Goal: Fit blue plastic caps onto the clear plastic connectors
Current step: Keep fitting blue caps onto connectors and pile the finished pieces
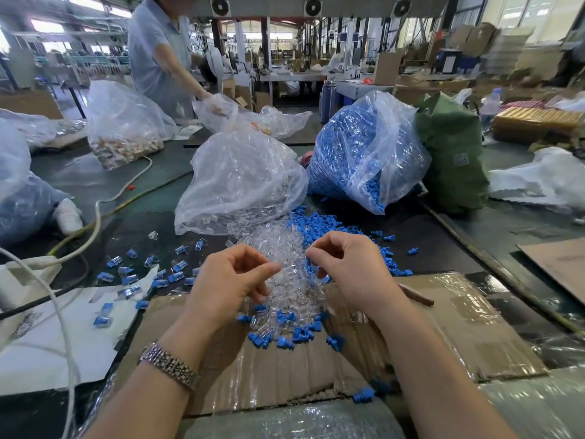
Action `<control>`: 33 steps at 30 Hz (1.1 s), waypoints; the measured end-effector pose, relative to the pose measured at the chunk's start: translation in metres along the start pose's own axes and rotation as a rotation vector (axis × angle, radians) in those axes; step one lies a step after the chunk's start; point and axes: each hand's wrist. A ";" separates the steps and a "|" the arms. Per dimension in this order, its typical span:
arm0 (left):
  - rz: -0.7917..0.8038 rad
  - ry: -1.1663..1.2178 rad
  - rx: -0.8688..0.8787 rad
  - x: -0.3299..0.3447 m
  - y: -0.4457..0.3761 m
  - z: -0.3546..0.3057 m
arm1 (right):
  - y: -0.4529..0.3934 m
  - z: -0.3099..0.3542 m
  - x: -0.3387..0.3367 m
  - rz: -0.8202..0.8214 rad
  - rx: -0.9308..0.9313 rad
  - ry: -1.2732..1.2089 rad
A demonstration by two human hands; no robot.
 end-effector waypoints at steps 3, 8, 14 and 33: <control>0.031 0.256 -0.141 0.000 -0.001 0.001 | 0.000 0.002 -0.002 0.053 0.057 -0.177; 0.135 0.653 -0.359 -0.005 -0.001 -0.002 | 0.003 0.006 -0.003 0.111 -0.038 -0.334; 0.154 0.593 -0.273 -0.003 0.001 -0.008 | 0.011 0.012 0.003 0.129 -0.158 -0.303; 0.161 0.494 -0.115 -0.001 0.014 -0.017 | 0.013 0.010 0.006 0.152 -0.352 -0.196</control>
Point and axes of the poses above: each hand's wrist, its own y-axis away from the middle knuckle, its own x-axis out of the palm, z = x × y, and after that the axes turned 11 degrees about -z, right-handed
